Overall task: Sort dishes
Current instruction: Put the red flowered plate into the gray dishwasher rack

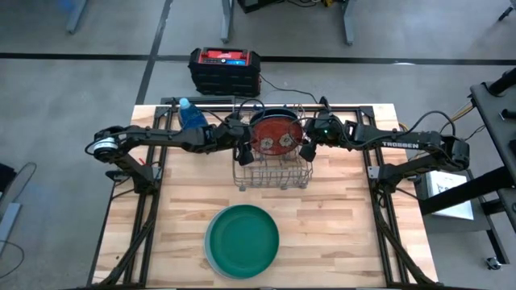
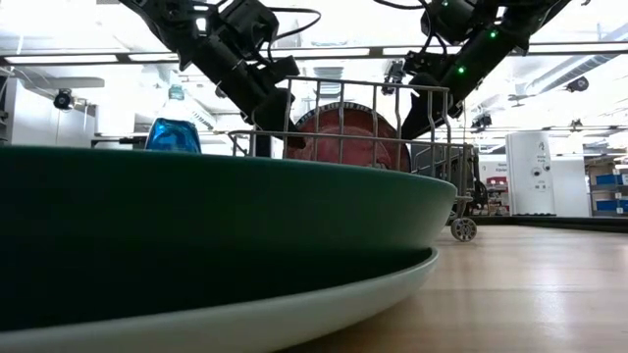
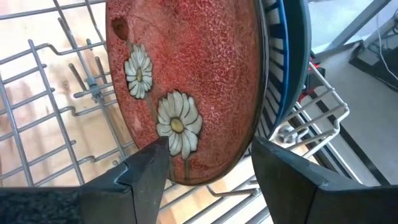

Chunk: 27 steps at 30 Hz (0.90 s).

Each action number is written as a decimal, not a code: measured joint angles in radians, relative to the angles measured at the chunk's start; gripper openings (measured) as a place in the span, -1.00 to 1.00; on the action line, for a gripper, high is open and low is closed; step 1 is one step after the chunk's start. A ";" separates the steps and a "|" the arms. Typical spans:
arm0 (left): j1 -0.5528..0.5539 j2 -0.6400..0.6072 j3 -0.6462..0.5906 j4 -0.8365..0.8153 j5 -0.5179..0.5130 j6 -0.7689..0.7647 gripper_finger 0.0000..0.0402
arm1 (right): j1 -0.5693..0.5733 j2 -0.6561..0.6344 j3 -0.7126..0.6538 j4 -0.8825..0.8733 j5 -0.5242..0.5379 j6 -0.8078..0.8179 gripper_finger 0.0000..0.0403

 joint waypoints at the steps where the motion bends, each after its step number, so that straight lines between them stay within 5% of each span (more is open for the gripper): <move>1: 0.000 0.000 0.000 0.000 0.000 0.000 -0.23 | 0.000 0.000 0.000 0.000 0.000 0.000 0.08; 27: 0.005 0.001 -0.002 0.018 0.010 0.000 -0.23 | 0.001 -0.039 0.003 -0.074 0.000 0.027 0.15</move>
